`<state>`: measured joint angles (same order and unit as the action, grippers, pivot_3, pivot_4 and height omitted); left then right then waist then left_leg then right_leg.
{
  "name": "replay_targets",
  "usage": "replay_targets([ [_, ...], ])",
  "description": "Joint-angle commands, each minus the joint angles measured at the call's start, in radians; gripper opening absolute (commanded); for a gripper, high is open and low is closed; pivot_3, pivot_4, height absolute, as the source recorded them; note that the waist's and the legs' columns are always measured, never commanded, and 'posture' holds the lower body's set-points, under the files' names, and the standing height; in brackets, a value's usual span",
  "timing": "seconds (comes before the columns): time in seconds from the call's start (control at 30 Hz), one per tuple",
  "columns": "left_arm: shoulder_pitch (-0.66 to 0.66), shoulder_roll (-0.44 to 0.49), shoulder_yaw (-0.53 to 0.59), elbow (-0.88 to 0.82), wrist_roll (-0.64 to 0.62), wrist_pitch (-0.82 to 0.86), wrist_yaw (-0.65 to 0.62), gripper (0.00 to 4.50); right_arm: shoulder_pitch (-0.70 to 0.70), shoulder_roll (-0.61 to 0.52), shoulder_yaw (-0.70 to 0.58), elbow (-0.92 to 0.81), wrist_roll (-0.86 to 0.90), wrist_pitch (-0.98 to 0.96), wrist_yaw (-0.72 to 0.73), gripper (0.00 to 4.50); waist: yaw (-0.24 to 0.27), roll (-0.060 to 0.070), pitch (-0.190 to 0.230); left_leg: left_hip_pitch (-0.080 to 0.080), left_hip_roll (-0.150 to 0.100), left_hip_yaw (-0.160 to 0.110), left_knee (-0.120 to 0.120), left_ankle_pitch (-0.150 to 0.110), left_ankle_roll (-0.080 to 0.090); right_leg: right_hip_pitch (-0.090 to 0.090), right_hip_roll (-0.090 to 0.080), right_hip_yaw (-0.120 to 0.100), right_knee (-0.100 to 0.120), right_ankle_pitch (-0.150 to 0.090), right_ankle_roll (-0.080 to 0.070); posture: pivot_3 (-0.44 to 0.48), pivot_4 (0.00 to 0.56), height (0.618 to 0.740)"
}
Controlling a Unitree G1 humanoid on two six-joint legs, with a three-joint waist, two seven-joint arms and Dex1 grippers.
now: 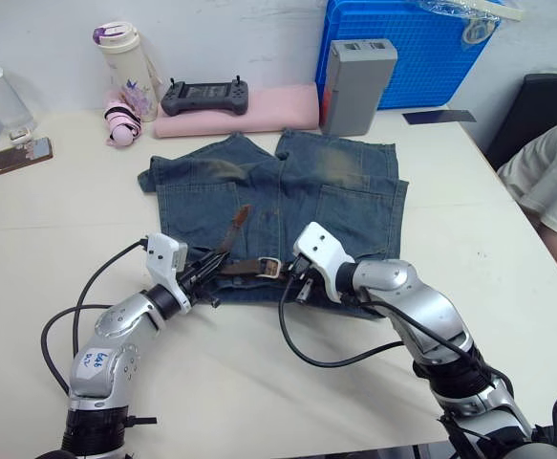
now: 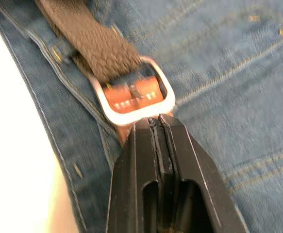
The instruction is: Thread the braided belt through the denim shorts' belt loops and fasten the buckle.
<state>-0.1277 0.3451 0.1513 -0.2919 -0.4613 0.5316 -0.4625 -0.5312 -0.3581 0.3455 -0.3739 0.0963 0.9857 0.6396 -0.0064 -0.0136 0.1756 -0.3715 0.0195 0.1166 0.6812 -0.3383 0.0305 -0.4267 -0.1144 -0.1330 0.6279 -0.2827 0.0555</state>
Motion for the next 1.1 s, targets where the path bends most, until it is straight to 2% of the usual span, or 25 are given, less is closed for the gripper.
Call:
replay_targets([
  [0.03, -0.014, 0.007, 0.005, 0.003, 0.006, -0.027, -0.003, 0.42, -0.007, 0.009, 0.006, -0.026, 0.02, 0.003, -0.012, 0.03, 0.0, 0.0, 0.0, 0.0, 0.0, 0.0, 0.0, 0.0, 0.0, 0.0, 0.0, 0.0, 0.0, 0.0, 0.0, 0.0, 0.15, 0.728],
  [0.27, -0.022, 0.012, -0.005, 0.012, 0.011, -0.04, -0.006, 0.42, -0.042, 0.033, 0.02, 0.005, 0.019, -0.015, -0.029, 0.03, -0.001, 0.0, 0.0, 0.0, 0.0, 0.0, 0.0, 0.0, 0.0, 0.0, 0.0, 0.0, 0.0, 0.0, 0.0, 0.0, 0.15, 0.728],
  [0.73, -0.054, 0.005, -0.02, 0.029, 0.023, -0.048, -0.003, 0.42, -0.136, 0.081, 0.13, 0.116, -0.005, -0.024, -0.031, 0.03, -0.001, 0.0, 0.0, 0.0, 0.0, 0.0, 0.0, 0.0, 0.0, 0.0, 0.0, 0.0, 0.0, 0.0, 0.0, 0.0, 0.15, 0.728],
  [1.1, -0.165, 0.061, -0.037, 0.141, 0.055, -0.1, -0.086, 0.42, -0.203, 0.07, 0.217, 0.202, -0.019, -0.034, 0.027, 0.03, -0.023, 0.0, 0.0, 0.0, 0.0, 0.0, -0.001, 0.0, 0.0, 0.0, 0.0, 0.0, 0.001, 0.0, 0.0, 0.0, 0.15, 0.728],
])
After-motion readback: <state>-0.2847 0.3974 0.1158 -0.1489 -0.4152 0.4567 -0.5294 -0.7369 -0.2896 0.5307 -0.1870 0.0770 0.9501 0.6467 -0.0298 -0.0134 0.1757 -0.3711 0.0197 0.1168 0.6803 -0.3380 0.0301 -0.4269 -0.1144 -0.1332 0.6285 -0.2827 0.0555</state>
